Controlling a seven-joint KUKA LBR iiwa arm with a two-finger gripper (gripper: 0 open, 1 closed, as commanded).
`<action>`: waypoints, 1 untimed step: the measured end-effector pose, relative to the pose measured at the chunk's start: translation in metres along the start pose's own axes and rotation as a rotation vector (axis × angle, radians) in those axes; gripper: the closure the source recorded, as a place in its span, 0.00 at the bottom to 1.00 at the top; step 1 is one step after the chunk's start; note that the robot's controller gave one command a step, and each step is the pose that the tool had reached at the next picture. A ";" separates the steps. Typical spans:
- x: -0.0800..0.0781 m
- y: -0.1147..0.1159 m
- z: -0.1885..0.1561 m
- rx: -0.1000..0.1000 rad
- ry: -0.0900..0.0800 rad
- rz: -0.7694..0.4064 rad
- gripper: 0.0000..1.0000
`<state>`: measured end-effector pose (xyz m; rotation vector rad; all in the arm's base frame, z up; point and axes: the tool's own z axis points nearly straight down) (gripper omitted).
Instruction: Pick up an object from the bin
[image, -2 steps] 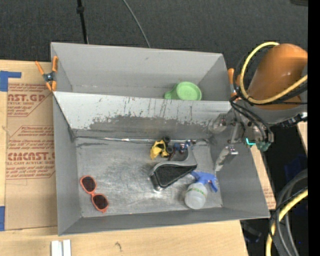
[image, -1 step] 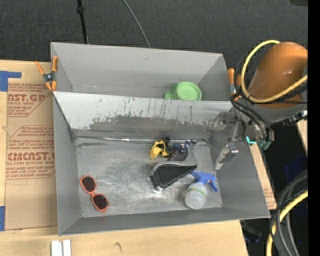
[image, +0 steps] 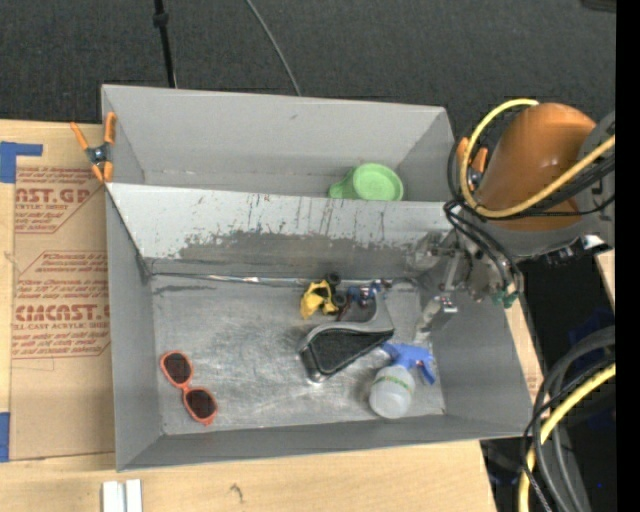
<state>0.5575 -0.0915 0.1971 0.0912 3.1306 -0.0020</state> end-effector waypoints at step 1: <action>0.016 -0.003 0.030 -0.002 0.009 -0.118 0.00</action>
Offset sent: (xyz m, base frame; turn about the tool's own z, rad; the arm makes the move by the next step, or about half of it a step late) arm -0.0458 0.0001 -0.1271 -0.4366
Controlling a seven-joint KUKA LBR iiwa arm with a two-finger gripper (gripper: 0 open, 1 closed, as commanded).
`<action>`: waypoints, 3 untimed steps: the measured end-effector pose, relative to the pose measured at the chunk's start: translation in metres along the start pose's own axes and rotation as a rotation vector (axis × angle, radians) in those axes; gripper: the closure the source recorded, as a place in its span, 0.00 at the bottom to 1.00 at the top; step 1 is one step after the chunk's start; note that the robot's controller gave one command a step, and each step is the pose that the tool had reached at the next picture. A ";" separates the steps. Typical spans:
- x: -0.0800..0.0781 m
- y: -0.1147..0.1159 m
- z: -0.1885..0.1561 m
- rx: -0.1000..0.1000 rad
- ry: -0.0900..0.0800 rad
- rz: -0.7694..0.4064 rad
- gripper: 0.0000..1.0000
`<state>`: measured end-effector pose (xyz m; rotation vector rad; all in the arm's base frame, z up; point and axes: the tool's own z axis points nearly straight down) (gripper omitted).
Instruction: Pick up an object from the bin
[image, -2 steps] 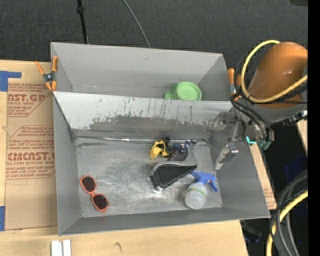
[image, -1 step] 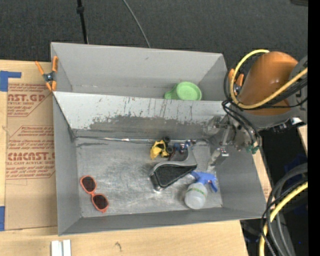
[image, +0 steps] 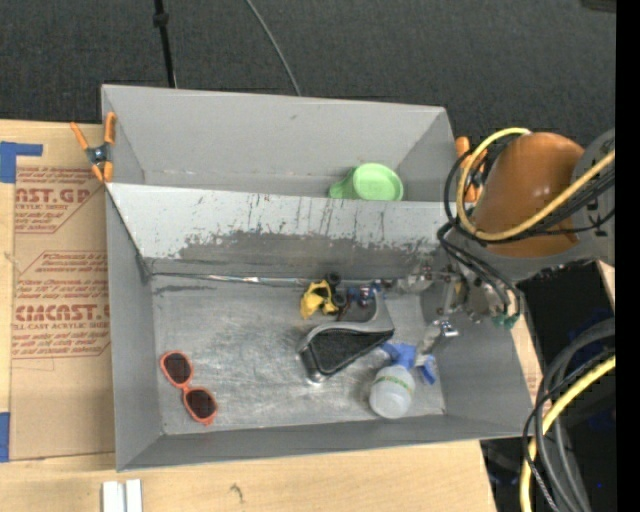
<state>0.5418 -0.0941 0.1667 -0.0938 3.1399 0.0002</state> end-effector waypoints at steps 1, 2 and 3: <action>0.013 -0.009 0.075 0.035 -0.045 -0.311 1.00; 0.013 -0.009 0.075 0.035 -0.046 -0.311 1.00; 0.015 -0.006 0.073 0.026 -0.038 -0.313 1.00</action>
Offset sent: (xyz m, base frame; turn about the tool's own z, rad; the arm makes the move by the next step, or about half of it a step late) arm 0.0000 0.0000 0.0000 0.0000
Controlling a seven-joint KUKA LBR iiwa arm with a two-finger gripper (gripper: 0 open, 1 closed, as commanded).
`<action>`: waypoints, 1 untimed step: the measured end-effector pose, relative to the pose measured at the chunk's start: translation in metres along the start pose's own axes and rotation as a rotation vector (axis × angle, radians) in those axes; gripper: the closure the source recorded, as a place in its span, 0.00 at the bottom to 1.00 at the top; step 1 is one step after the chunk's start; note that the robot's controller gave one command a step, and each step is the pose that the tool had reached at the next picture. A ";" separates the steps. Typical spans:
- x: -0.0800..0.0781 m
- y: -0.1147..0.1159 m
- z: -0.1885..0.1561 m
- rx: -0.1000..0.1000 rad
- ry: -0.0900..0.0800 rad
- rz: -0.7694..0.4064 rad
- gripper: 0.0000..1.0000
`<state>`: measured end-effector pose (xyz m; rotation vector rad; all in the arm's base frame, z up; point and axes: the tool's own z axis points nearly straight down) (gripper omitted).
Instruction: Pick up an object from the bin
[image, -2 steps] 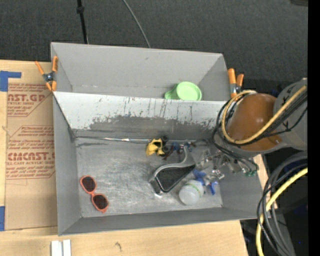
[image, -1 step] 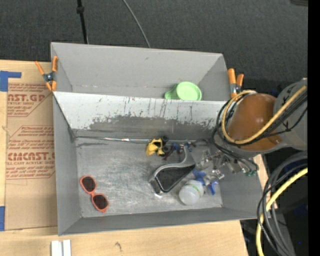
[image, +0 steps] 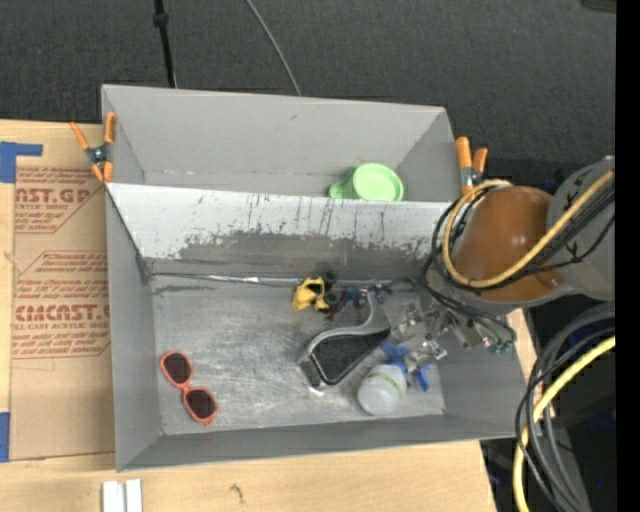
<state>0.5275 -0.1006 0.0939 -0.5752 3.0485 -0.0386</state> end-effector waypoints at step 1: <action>0.011 0.010 -0.020 -0.032 0.033 0.007 1.00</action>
Offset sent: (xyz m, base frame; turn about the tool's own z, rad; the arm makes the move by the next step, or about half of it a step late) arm 0.0000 0.0000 0.0000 0.0000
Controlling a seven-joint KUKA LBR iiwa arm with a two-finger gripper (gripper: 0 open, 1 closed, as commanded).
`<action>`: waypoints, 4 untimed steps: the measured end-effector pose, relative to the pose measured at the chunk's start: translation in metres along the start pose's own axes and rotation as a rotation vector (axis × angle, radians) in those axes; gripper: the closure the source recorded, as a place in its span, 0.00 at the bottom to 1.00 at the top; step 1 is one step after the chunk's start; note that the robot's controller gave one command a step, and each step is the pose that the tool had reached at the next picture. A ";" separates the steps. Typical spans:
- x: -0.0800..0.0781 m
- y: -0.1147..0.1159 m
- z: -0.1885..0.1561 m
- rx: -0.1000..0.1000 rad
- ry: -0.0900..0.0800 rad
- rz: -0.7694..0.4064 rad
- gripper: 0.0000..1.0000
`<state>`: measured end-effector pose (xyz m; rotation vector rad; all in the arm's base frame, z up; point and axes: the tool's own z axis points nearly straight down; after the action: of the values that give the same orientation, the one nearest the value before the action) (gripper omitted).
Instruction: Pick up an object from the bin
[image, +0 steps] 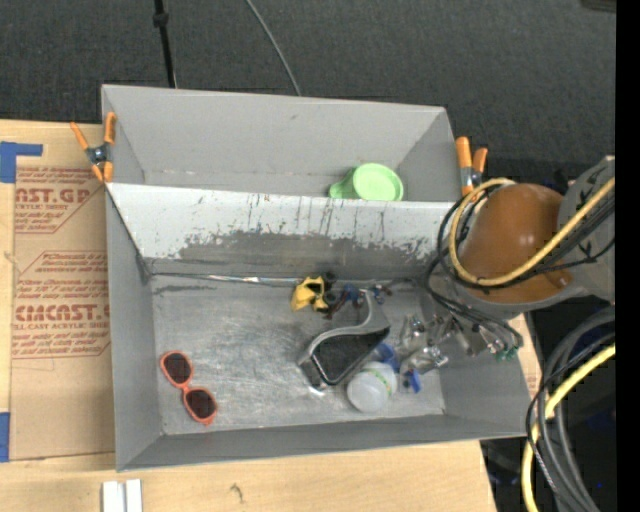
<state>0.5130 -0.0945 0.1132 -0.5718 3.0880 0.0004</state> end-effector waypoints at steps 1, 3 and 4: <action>0.002 0.000 0.000 -0.002 0.008 0.000 0.00; 0.001 0.001 0.033 0.022 -0.035 -0.699 1.00; 0.001 0.001 0.033 0.022 -0.035 -0.698 1.00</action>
Offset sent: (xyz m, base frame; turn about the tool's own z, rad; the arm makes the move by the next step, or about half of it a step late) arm 0.0000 0.0000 0.0000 0.0000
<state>0.5122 -0.0943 0.0804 -1.5741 2.6735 -0.0227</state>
